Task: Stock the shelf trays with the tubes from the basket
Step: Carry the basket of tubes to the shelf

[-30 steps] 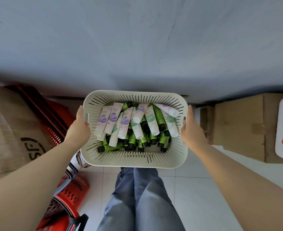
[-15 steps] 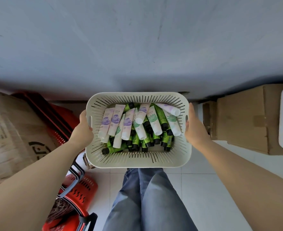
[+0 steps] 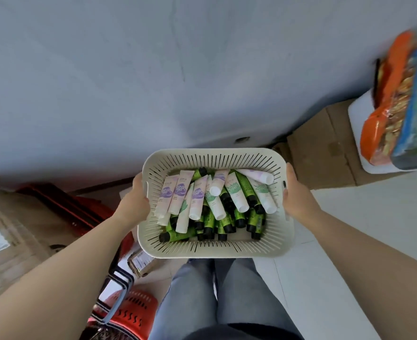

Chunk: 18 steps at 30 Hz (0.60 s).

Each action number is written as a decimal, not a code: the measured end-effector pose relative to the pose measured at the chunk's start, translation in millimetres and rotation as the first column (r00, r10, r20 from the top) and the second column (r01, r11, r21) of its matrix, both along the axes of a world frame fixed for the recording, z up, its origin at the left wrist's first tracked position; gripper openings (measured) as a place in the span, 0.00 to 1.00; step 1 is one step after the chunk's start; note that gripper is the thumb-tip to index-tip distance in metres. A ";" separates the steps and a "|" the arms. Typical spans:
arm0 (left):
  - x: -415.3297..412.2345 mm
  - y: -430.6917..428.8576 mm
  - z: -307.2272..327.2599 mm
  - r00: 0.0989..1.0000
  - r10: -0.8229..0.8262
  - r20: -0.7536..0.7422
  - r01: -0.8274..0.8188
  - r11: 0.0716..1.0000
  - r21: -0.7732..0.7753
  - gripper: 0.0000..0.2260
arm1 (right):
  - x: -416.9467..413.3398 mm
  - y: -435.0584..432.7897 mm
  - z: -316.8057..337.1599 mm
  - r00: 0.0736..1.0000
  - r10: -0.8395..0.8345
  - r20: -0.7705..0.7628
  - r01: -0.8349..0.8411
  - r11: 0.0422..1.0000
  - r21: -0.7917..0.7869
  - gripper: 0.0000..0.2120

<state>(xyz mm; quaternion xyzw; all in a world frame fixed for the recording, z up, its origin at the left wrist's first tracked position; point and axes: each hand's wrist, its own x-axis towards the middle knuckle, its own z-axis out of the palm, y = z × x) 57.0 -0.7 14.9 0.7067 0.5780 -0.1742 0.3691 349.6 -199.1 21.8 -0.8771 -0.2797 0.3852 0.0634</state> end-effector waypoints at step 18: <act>97.8 -56.2 53.8 0.805 -0.566 0.176 0.565 0.823 0.061 0.26 | -84.1 -212.7 64.5 0.757 -0.653 -0.021 0.653 0.756 0.053 0.38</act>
